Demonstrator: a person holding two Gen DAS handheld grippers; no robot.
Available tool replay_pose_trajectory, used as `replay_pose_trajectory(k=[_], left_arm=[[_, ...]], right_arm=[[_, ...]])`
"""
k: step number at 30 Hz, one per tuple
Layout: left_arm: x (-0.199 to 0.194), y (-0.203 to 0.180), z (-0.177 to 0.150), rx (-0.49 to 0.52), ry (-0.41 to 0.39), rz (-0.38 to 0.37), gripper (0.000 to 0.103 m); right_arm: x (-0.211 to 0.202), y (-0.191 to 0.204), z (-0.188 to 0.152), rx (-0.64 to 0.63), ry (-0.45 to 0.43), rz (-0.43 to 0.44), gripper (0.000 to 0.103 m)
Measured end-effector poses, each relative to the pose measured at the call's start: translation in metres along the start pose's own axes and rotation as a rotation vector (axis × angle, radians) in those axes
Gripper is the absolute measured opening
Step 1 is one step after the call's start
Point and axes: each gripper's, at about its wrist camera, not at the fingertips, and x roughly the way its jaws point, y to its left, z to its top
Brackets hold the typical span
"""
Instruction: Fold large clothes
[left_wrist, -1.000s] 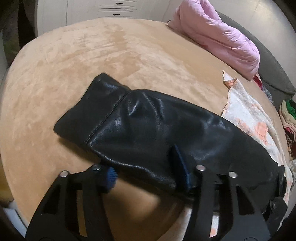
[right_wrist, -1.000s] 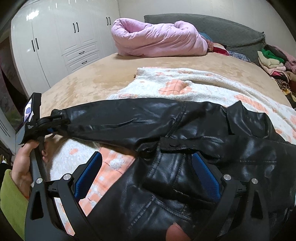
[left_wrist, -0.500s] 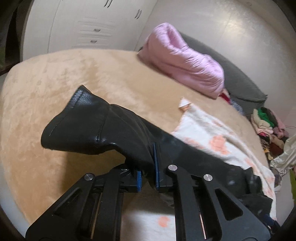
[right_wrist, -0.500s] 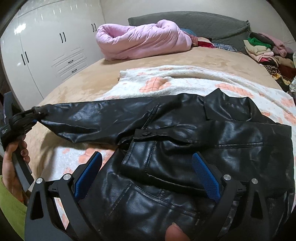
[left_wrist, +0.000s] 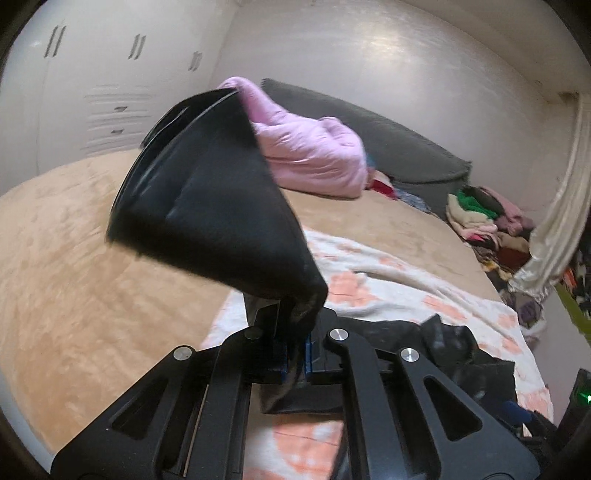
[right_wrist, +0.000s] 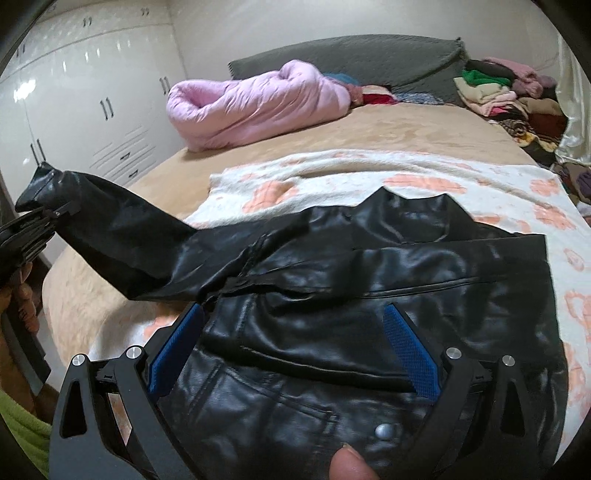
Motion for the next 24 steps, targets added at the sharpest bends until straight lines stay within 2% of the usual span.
replay_pose_trajectory(k=[10,14,18,24], left_arm=[[-0.010,-0.073,-0.005,0.130,0.015,-0.110,0.000],[-0.010,-0.100,-0.007,0.155,0.033,-0.183,0.000],[-0.006,-0.131,-0.015,0.197,0.067,-0.253,0.000],[0.006,-0.174,-0.043,0.282,0.141,-0.318,0.000]], right_arm=[[-0.037,-0.061,-0.003,0.121,-0.073,-0.036,0.097],[-0.055,-0.089,-0.008,0.172,-0.103,-0.070,0.097],[-0.073,-0.118,-0.015,0.241,-0.139,-0.100,0.097],[-0.092,-0.153,-0.026,0.321,-0.171,-0.131,0.097]])
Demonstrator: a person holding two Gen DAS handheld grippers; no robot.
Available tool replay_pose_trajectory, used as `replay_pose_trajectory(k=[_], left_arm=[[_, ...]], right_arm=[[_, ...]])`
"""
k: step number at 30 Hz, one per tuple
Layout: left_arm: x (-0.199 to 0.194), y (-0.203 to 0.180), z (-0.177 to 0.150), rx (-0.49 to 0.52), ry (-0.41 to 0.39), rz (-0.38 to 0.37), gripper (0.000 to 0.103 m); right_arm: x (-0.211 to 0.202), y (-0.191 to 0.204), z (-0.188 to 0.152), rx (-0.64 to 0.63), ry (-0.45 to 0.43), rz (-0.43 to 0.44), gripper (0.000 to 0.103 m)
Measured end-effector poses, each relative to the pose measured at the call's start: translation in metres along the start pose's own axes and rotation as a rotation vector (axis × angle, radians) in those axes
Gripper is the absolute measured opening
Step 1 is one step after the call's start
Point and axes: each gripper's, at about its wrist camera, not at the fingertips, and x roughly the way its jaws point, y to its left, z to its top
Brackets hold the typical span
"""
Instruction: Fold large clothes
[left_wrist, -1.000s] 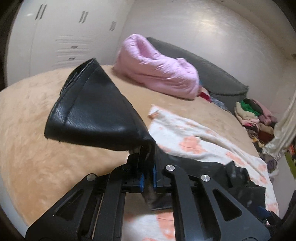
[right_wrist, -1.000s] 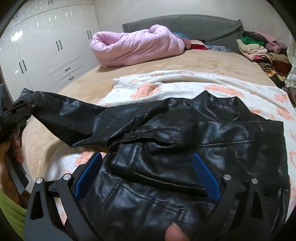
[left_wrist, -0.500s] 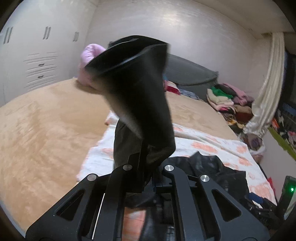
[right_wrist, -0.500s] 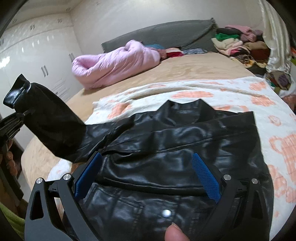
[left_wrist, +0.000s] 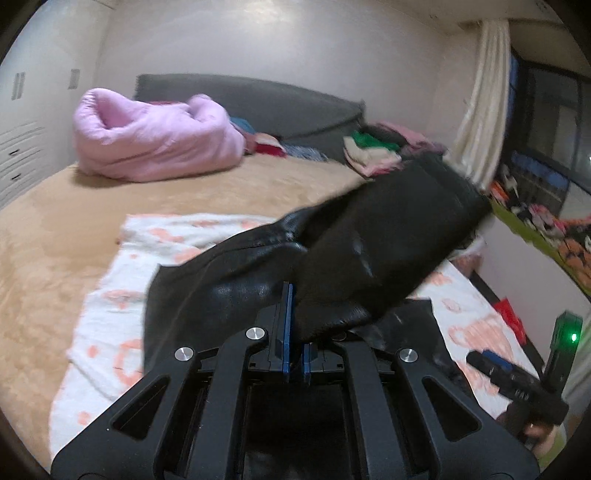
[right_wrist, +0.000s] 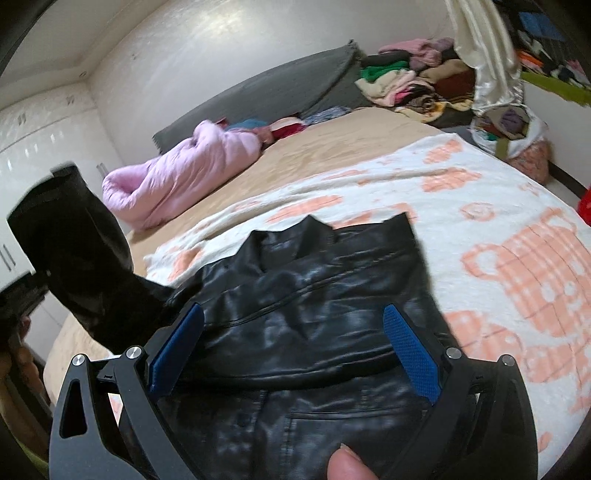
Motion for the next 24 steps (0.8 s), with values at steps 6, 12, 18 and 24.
replay_pose_trajectory(k=[6,12,18,24], left_arm=[[0.031,-0.027,-0.026,0.072,0.093,-0.026,0.000],[0.061,-0.038,-0.054,0.121,0.185,-0.023,0.001],[0.082,-0.048,-0.089,0.201,0.272,0.000,0.006],[0.093,-0.061,-0.124,0.309,0.338,0.032,0.021]], right_arm=[[-0.011,-0.036,0.000,0.075,-0.017,-0.043,0.097],[-0.011,-0.057,-0.002,0.145,0.000,-0.036,0.097],[0.003,-0.050,-0.007,0.165,0.069,0.035,0.097],[0.030,-0.033,-0.020,0.219,0.208,0.181,0.097]])
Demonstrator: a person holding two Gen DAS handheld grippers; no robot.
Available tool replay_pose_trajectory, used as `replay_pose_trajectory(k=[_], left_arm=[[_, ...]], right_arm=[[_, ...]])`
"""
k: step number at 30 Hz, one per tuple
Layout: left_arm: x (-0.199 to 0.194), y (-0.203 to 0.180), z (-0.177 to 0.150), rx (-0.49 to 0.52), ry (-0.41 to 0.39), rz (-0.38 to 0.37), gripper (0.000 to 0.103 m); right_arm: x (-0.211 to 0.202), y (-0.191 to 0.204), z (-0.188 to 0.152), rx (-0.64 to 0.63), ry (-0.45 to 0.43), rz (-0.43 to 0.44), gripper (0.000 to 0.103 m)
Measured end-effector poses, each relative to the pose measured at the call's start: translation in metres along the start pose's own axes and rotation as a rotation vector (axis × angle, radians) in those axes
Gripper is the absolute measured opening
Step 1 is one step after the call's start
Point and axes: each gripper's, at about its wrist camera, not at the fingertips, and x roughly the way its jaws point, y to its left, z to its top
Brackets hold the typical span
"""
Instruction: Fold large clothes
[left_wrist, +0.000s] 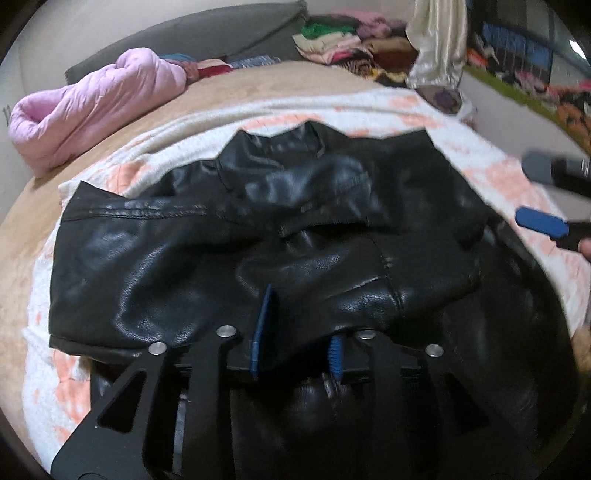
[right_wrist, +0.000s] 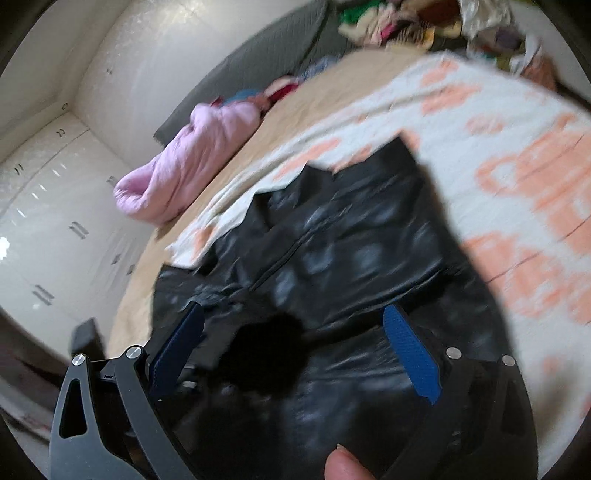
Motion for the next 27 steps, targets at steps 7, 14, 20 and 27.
replay_pose_trajectory(k=[7,14,20,27], left_arm=[[0.001,-0.009,-0.021,0.071,0.026,0.029,0.049],[-0.014,0.001,-0.031,0.031,0.023,-0.047,0.066],[-0.036,0.017,-0.034,-0.039,0.001,-0.119,0.076],[-0.058,0.061,-0.031,-0.157,-0.043,-0.089,0.083]], right_arm=[[0.040,0.014,-0.010,0.068,0.152,0.095,0.067],[0.068,0.028,-0.012,0.081,0.217,0.120,0.061],[0.086,0.031,-0.011,0.079,0.212,0.078,0.036],[0.074,0.064,-0.004,-0.127,0.128,0.061,0.009]])
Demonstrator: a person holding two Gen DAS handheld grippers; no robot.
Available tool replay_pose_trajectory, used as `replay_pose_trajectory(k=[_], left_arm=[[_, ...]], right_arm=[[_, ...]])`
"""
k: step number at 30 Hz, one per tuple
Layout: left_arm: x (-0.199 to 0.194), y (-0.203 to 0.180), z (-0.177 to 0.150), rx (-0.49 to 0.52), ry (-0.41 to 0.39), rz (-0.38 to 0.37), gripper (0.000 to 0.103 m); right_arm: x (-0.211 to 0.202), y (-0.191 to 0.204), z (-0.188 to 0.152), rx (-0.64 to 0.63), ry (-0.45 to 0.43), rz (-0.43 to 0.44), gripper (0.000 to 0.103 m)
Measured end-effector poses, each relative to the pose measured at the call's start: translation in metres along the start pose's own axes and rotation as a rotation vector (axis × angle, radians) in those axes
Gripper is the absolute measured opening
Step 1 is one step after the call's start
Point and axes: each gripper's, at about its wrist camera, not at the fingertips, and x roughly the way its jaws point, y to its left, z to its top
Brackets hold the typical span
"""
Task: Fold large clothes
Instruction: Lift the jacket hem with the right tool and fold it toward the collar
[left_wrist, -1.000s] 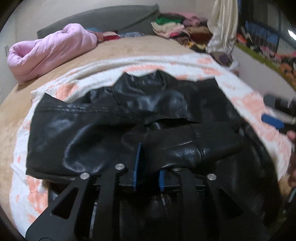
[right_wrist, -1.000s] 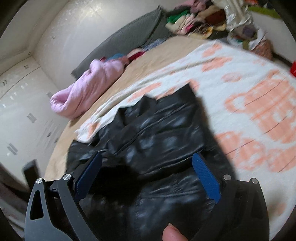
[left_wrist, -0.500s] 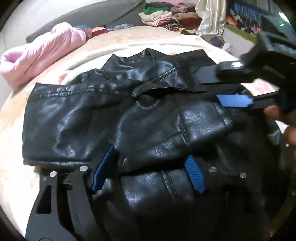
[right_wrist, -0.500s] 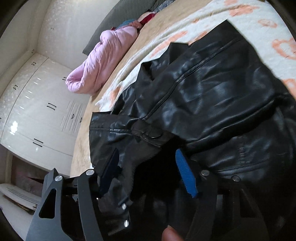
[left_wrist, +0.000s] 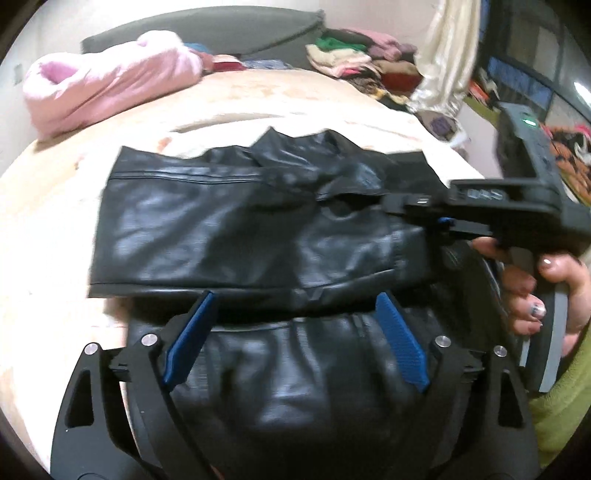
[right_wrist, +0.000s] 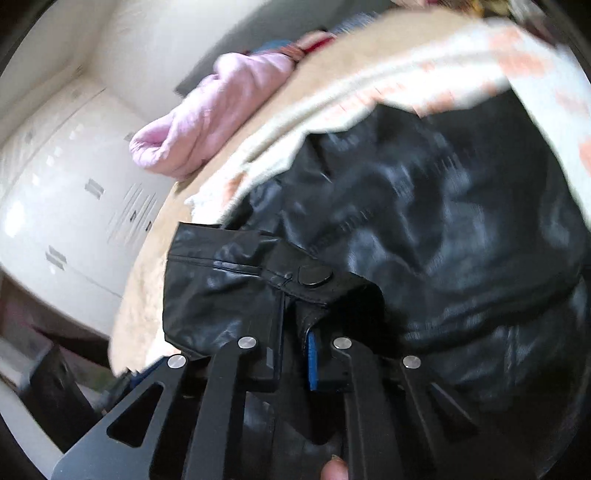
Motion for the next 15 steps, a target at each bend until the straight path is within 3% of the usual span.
replay_pose_trajectory(k=[2,15], left_arm=[[-0.004,0.013,0.004,-0.037,-0.014,0.014,0.088],[-0.036,0.074,0.013,-0.223,-0.090,0.098,0.092]], right_arm=[[-0.010,0.014,0.006,-0.072,-0.037,0.000,0.009],[-0.075,0.094,0.066,-0.480,-0.193,-0.056,0.006]])
